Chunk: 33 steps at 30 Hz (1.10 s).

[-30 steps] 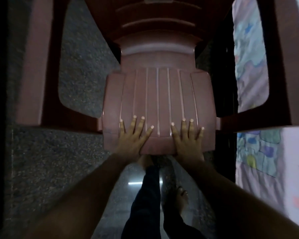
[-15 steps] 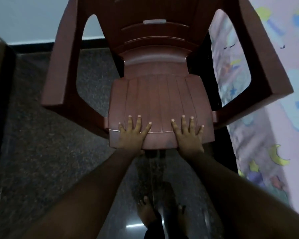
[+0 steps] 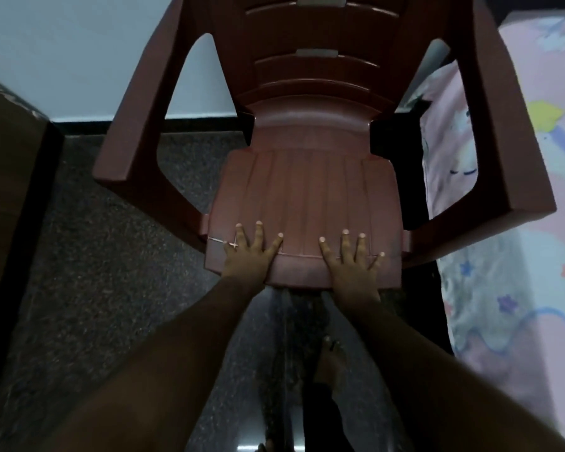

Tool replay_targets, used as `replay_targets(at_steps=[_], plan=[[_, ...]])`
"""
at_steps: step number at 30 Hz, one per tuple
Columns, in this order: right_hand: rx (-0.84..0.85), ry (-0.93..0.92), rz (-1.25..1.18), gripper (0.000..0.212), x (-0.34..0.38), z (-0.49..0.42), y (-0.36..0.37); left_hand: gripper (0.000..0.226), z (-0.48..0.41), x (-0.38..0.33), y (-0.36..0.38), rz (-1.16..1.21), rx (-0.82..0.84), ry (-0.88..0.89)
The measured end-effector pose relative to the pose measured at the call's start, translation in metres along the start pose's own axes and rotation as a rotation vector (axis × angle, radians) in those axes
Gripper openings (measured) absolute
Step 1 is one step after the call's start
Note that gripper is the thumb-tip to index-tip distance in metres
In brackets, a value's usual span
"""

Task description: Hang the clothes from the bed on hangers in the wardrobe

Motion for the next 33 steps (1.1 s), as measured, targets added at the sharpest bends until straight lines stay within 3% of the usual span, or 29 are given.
replay_targets(at_steps=[12,18,25,29,33], plan=[[-0.006,-0.037,0.013,0.083,-0.003,-0.053,-0.033,0.106,-0.049,0.020,-0.031,0.018,-0.003,-0.002],[0.090,-0.001,0.031,0.088,0.000,-0.052,-0.044,0.087,-0.048,0.023,-0.034,0.025,-0.005,0.020],[0.253,0.033,-0.022,0.091,0.017,-0.052,-0.082,0.097,-0.029,0.038,-0.068,0.045,0.030,0.150],[0.162,-0.083,-0.007,0.079,0.040,-0.045,-0.130,0.094,-0.025,0.039,-0.125,0.004,-0.059,0.193],[-0.041,-0.134,-0.017,0.072,0.051,-0.053,-0.233,0.086,-0.016,0.055,-0.219,0.017,-0.232,0.171]])
Point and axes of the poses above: each hand's wrist, its own z-axis away from the middle knuckle, its own y-axis out of the palm, x = y × z, the point moved 3 cm from there along -z, towards the middle knuckle, and after that the axes turned 6 degrees about -z, right-handed, at the moved point
